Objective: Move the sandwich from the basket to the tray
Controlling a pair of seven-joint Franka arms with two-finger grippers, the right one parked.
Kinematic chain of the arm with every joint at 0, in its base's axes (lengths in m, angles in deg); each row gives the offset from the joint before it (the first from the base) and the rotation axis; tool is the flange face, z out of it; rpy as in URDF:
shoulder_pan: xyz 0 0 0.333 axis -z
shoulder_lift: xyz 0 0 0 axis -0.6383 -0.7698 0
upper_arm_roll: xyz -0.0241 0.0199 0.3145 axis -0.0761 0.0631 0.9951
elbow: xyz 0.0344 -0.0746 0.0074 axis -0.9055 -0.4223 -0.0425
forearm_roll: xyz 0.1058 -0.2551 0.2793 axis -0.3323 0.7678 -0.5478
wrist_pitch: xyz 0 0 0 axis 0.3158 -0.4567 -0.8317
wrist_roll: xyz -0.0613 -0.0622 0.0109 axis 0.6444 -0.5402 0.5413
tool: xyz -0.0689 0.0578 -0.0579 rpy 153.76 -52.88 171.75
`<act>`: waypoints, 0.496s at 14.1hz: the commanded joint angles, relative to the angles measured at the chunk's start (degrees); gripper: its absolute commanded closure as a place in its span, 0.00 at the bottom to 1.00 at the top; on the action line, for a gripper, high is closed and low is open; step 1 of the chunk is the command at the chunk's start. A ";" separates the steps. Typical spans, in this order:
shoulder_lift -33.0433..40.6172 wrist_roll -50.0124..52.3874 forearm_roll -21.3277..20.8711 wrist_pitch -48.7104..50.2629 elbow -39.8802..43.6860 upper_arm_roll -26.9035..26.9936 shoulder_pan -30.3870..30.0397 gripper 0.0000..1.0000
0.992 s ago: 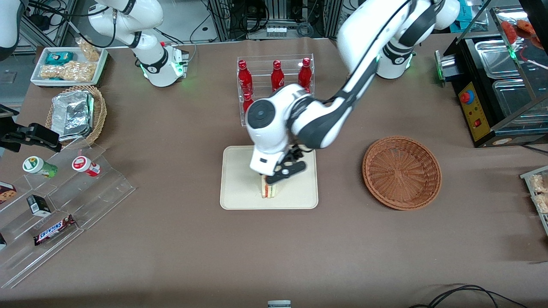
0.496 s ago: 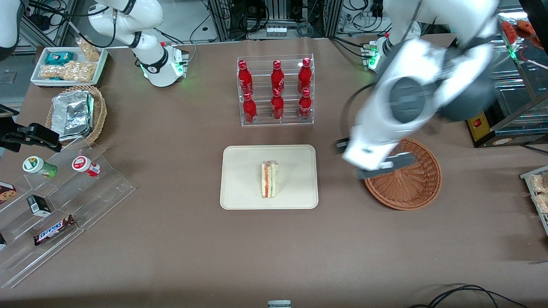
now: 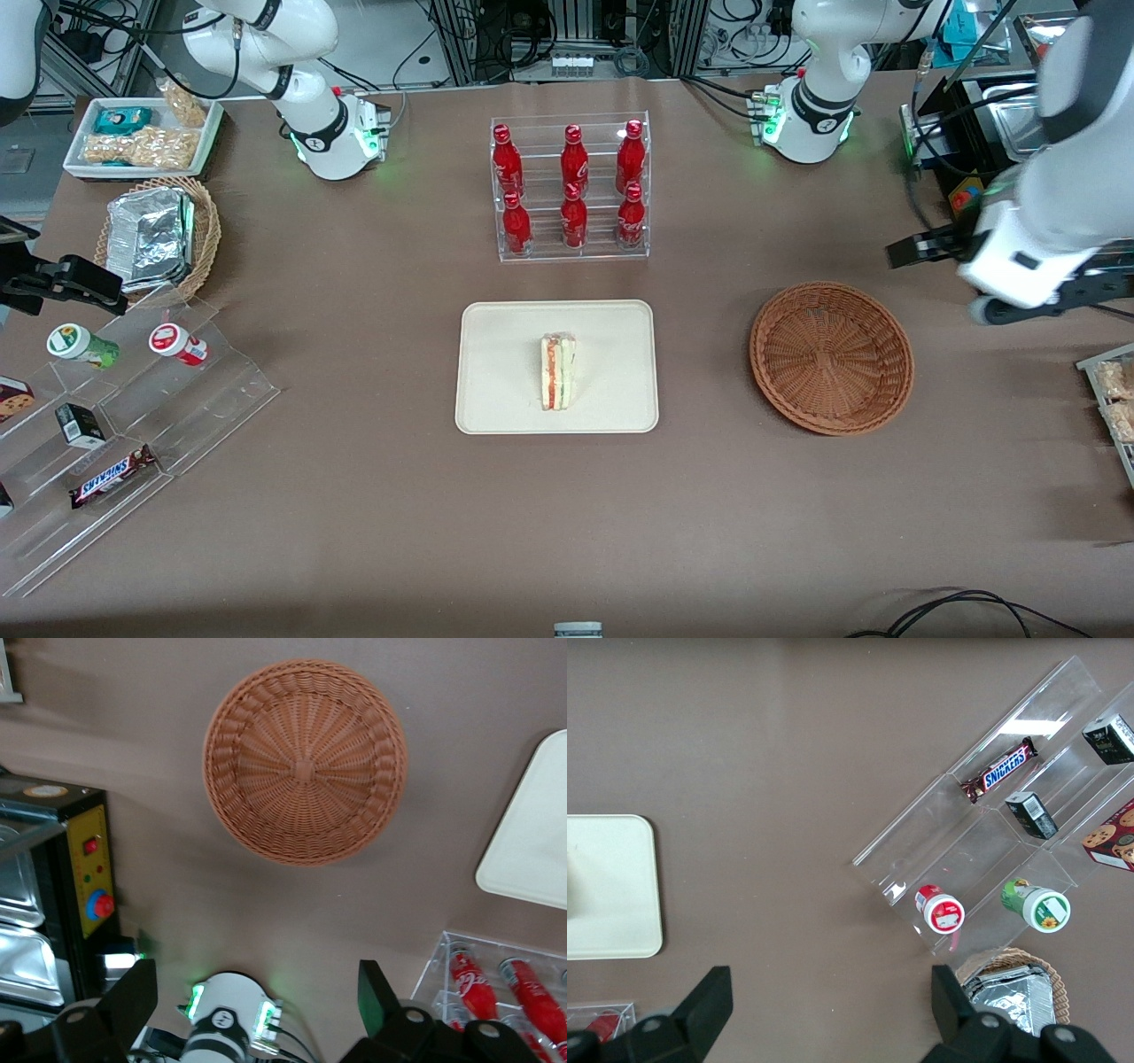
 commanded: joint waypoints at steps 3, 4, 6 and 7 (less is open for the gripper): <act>2.35 -11.26 -0.77 -0.02 -1.73 -0.67 -3.23 0.00; 2.44 -11.36 -0.77 0.16 -1.73 -0.67 -3.23 0.00; 2.88 -11.62 -0.43 1.47 -1.30 -0.76 -3.32 0.00; 2.53 -11.27 -0.77 2.09 -0.07 -0.94 -2.97 0.00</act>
